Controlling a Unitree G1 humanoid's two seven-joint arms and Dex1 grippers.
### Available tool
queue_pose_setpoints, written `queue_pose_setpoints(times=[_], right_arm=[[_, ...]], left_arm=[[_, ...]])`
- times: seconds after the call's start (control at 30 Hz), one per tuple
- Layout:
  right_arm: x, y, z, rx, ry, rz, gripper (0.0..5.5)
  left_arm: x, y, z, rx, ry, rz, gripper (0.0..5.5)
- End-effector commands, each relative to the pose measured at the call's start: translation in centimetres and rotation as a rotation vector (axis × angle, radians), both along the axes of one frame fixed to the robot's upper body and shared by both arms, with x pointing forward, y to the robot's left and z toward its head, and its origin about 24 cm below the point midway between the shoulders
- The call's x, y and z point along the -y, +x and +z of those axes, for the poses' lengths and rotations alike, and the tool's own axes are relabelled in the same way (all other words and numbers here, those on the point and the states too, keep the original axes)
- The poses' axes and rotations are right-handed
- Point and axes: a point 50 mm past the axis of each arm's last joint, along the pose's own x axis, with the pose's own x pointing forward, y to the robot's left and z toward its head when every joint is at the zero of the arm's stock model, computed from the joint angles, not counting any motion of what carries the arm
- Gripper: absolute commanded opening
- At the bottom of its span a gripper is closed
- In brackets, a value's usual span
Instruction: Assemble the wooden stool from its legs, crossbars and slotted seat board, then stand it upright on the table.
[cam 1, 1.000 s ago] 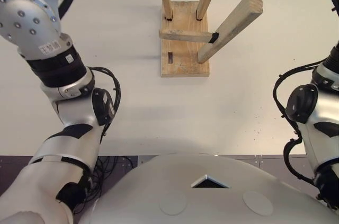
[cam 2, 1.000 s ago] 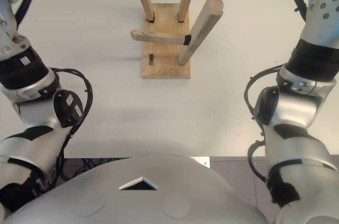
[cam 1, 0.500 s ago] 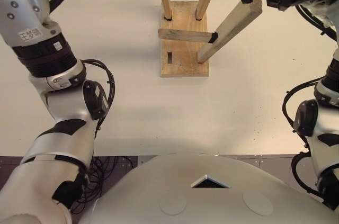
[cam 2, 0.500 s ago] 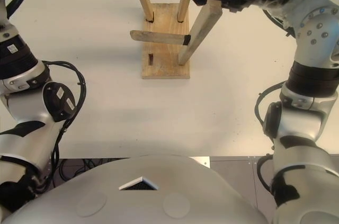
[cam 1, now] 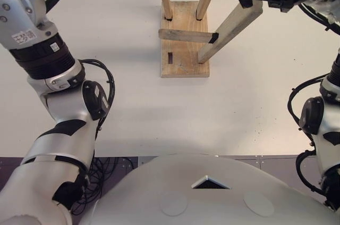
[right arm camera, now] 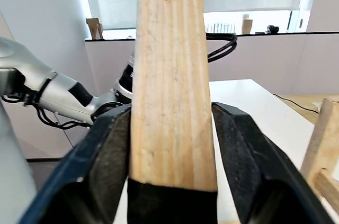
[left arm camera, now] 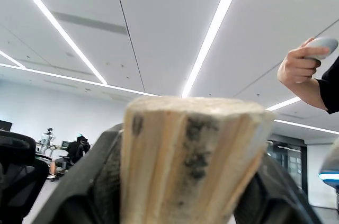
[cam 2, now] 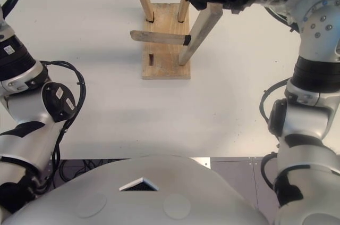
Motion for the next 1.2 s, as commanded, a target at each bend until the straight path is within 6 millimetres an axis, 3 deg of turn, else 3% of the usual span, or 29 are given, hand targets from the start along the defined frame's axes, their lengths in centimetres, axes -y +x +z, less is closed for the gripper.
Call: queue_pose_setpoints(times=[0.03, 0.17, 0.27, 0.43, 0.5, 0.63, 0.87, 0.97, 1.13, 1.2], right_arm=[[1.6, 0.9, -0.2, 0.019, -0.190, -0.085, 3.22], [3.5, -0.3, 0.3, -0.022, -0.285, -0.009, 3.93], [4.1, -0.9, -0.6, -0.082, -0.329, 0.010, 4.16], [3.6, -0.5, -1.9, -0.126, -0.343, 0.000, 3.19], [3.6, -0.5, -2.1, -0.135, -0.343, 0.001, 2.86], [3.6, -0.4, -2.1, -0.134, -0.339, -0.013, 2.31], [3.5, -0.2, -2.4, -0.138, -0.353, 0.002, 2.29], [3.5, -0.2, -2.5, -0.135, -0.359, 0.002, 2.29], [3.6, -0.3, -2.7, -0.135, -0.371, 0.007, 2.28], [3.5, -0.6, -2.8, -0.142, -0.374, 0.019, 2.28]], left_arm=[[-4.0, 0.0, 1.0, 0.052, -0.144, 0.227, 2.22], [-8.1, -0.5, -0.5, 0.040, -0.070, 0.451, 2.02], [-8.9, 0.4, -4.2, -0.043, 0.055, 0.540, 2.02], [-8.0, 2.5, -11.0, -0.181, 0.205, 0.573, 2.02], [-7.3, 3.1, -12.8, -0.216, 0.242, 0.541, 2.02], [-5.7, 3.7, -14.8, -0.261, 0.267, 0.479, 2.02], [-5.0, 2.8, -17.0, -0.303, 0.316, 0.428, 2.02], [-6.1, 2.5, -18.4, -0.320, 0.420, 0.443, 2.02], [-8.1, 1.2, -20.2, -0.247, 0.822, 0.373, 2.02], [-8.7, 0.9, -20.1, -0.209, 0.946, 0.314, 2.02]])
